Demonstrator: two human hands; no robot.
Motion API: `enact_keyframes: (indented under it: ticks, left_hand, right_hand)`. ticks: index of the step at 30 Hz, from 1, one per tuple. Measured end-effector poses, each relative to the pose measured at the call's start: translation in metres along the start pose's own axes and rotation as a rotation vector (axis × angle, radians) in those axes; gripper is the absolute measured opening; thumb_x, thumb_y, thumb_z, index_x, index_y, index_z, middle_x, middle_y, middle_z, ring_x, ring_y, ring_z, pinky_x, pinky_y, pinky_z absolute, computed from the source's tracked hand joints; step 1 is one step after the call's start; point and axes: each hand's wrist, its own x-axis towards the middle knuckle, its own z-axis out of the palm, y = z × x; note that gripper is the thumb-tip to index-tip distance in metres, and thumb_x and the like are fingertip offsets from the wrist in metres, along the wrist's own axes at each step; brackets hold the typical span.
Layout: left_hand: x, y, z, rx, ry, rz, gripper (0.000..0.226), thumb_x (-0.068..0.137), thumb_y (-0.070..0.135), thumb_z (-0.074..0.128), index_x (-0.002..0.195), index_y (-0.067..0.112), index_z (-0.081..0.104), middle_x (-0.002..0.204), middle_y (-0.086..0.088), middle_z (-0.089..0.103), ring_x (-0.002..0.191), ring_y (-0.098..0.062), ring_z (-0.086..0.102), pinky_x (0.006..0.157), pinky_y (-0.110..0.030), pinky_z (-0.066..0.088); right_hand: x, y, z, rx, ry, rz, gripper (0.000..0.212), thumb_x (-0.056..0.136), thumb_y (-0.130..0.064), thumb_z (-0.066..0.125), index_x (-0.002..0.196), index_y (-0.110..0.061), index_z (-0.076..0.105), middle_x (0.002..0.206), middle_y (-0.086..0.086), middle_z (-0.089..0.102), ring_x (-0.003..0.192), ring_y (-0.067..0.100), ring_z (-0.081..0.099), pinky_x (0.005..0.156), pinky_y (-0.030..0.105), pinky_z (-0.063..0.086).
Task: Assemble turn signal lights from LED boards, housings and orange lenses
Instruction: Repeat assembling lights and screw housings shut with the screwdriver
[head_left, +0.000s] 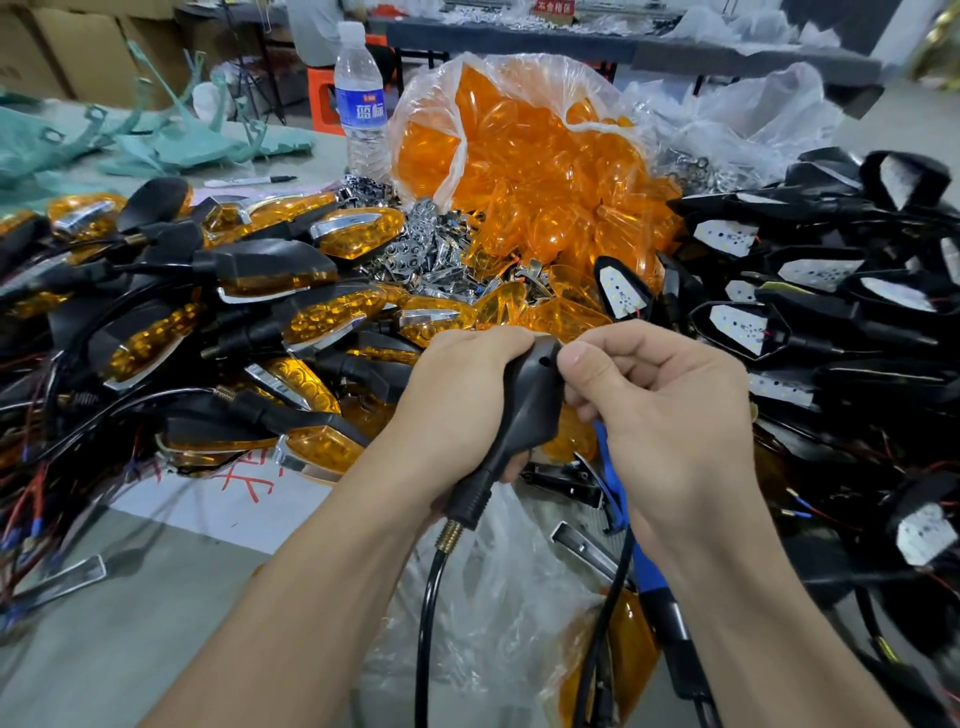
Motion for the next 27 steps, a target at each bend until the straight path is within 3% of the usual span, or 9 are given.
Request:
enact_keyframes:
  ticks: [5, 10, 14, 18, 23, 27]
  left_hand:
    - [0.002, -0.003, -0.002, 0.08, 0.003, 0.031, 0.046, 0.102, 0.021, 0.053, 0.059, 0.014, 0.065, 0.06, -0.024, 0.057, 0.037, -0.026, 0.052, 0.034, -0.024, 0.036]
    - [0.001, -0.006, 0.002, 0.189, 0.037, 0.119, 0.038, 0.101, 0.027, 0.051, 0.087, -0.007, 0.059, 0.063, -0.011, 0.046, 0.058, -0.024, 0.046, 0.054, -0.038, 0.037]
    - [0.0, -0.006, 0.002, 0.208, 0.045, 0.149, 0.041, 0.101, 0.028, 0.051, 0.085, -0.011, 0.053, 0.063, -0.014, 0.044, 0.058, -0.027, 0.044, 0.059, -0.046, 0.036]
    - [-0.001, -0.005, 0.001, 0.197, 0.044, 0.127, 0.041, 0.101, 0.028, 0.051, 0.086, -0.011, 0.053, 0.063, -0.013, 0.045, 0.058, -0.026, 0.046, 0.059, -0.044, 0.036]
    - [0.0, -0.007, 0.002, 0.235, 0.026, 0.147, 0.042, 0.101, 0.029, 0.049, 0.094, -0.01, 0.061, 0.067, -0.02, 0.046, 0.059, -0.023, 0.046, 0.061, -0.043, 0.038]
    - [0.002, -0.008, 0.002, 0.225, 0.033, 0.134, 0.043, 0.102, 0.03, 0.05, 0.093, -0.011, 0.06, 0.066, -0.014, 0.047, 0.059, -0.024, 0.046, 0.061, -0.043, 0.038]
  right_hand:
    - [-0.002, -0.002, -0.006, 0.05, -0.005, 0.058, 0.025, 0.094, -0.003, 0.071, 0.073, -0.016, 0.078, 0.067, 0.009, 0.073, 0.055, 0.012, 0.06, 0.052, 0.017, 0.046]
    - [-0.003, -0.004, -0.012, 0.207, -0.082, 0.119, 0.018, 0.09, -0.012, 0.069, 0.077, -0.016, 0.081, 0.067, 0.008, 0.07, 0.057, 0.014, 0.056, 0.051, 0.019, 0.044]
    - [-0.003, 0.001, -0.009, 0.236, -0.132, 0.171, 0.012, 0.085, -0.024, 0.078, 0.082, -0.012, 0.08, 0.055, 0.003, 0.053, 0.055, 0.014, 0.044, 0.053, 0.02, 0.041]
    - [-0.004, 0.005, -0.008, 0.237, -0.113, 0.19, 0.025, 0.076, -0.03, 0.073, 0.088, -0.01, 0.081, 0.052, 0.001, 0.045, 0.053, 0.014, 0.038, 0.056, 0.02, 0.042]
    - [-0.004, 0.007, -0.005, 0.259, -0.086, 0.14, 0.015, 0.078, -0.026, 0.072, 0.083, -0.017, 0.083, 0.054, 0.001, 0.049, 0.053, 0.011, 0.043, 0.056, 0.019, 0.044]
    - [-0.003, 0.008, -0.004, 0.289, -0.114, 0.167, 0.016, 0.078, -0.026, 0.071, 0.084, -0.018, 0.083, 0.053, 0.001, 0.049, 0.053, 0.012, 0.042, 0.056, 0.02, 0.042]
